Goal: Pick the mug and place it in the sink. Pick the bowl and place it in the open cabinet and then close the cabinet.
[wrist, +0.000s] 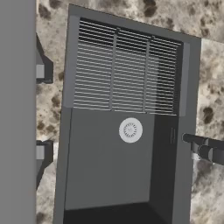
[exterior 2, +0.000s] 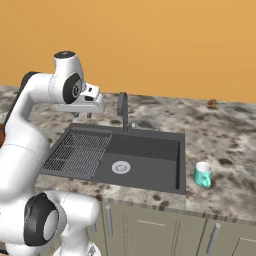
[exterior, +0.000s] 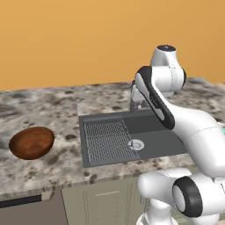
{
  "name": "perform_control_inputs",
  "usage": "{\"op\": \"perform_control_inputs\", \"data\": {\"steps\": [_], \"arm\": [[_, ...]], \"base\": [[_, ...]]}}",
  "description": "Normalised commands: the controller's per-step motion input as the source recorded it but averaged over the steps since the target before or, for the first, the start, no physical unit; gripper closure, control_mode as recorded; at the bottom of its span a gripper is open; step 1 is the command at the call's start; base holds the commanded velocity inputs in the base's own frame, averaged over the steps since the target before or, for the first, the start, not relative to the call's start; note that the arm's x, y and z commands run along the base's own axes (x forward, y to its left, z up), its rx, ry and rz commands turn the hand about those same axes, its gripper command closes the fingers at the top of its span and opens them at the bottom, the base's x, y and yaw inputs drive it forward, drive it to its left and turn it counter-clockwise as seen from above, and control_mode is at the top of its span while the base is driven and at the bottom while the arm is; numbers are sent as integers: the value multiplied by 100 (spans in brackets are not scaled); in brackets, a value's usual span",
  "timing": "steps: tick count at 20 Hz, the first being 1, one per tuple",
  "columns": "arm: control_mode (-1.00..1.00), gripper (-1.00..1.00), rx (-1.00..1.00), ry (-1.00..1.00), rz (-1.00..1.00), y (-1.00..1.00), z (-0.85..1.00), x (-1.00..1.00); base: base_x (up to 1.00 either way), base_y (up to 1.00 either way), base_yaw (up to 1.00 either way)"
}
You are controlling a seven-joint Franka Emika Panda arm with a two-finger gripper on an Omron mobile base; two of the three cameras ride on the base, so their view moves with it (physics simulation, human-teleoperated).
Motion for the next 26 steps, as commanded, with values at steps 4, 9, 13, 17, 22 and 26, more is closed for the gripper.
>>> {"op": "perform_control_inputs", "data": {"steps": [4, 9, 13, 17, 22, 26], "arm": [[-100, -100, 0, 1, 0, -6, 0, -19], [-100, -100, -2, 5, 0, -15, -8, -40], [-100, -100, 0, 6, 0, -24, -18, -40], [-100, -100, 0, 1, 1, -31, -3, -6], [-100, -100, 6, 11, 2, -48, 0, 0], [-100, -100, 3, 4, 2, -67, 0, 0]], "base": [[0, 0, 0], [0, 0, 0], [0, 0, 0], [0, 0, 0], [0, 0, 0], [0, 0, 0]]}}
